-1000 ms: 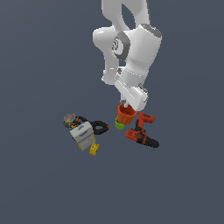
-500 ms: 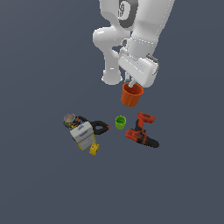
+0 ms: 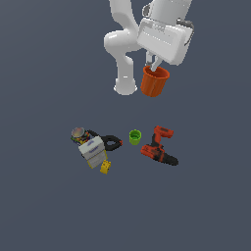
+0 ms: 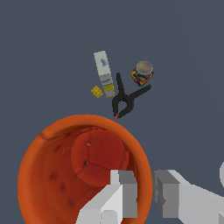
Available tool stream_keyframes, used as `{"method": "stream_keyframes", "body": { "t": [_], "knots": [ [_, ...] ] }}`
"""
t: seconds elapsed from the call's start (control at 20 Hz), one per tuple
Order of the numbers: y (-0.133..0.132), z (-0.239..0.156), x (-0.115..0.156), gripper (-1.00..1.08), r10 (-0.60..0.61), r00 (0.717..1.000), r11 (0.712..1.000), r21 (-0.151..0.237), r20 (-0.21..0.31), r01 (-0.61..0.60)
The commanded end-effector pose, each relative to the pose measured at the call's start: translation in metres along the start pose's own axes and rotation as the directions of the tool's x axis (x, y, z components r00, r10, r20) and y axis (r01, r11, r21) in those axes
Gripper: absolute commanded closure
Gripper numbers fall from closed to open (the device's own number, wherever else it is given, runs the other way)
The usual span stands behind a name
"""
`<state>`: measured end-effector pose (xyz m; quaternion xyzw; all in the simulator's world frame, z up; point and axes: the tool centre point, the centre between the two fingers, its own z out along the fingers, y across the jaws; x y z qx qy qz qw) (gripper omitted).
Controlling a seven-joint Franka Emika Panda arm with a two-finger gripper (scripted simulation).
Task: Pick up a designated object from a clutter of objects.
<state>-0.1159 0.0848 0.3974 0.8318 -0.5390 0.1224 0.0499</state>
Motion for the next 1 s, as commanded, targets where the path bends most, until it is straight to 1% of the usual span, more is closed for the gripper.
{"method": "stream_keyframes", "body": {
  "t": [0.0, 0.25, 0.45, 0.65, 0.95],
  "knots": [
    [0.003, -0.02, 0.0, 1.08, 0.0, 1.0, 1.0, 0.001, 0.0, 0.0],
    [0.007, -0.049, 0.0, 1.08, 0.001, 1.0, 1.0, 0.001, -0.002, -0.001],
    [0.009, -0.065, 0.0, 1.08, 0.002, 1.0, 1.0, 0.001, -0.002, -0.002],
    [0.009, -0.072, 0.0, 1.08, 0.002, 1.0, 1.0, 0.001, -0.003, -0.002],
    [0.008, -0.07, 0.0, 1.08, 0.002, 1.0, 1.0, 0.0, -0.004, -0.002]
  ]
}}
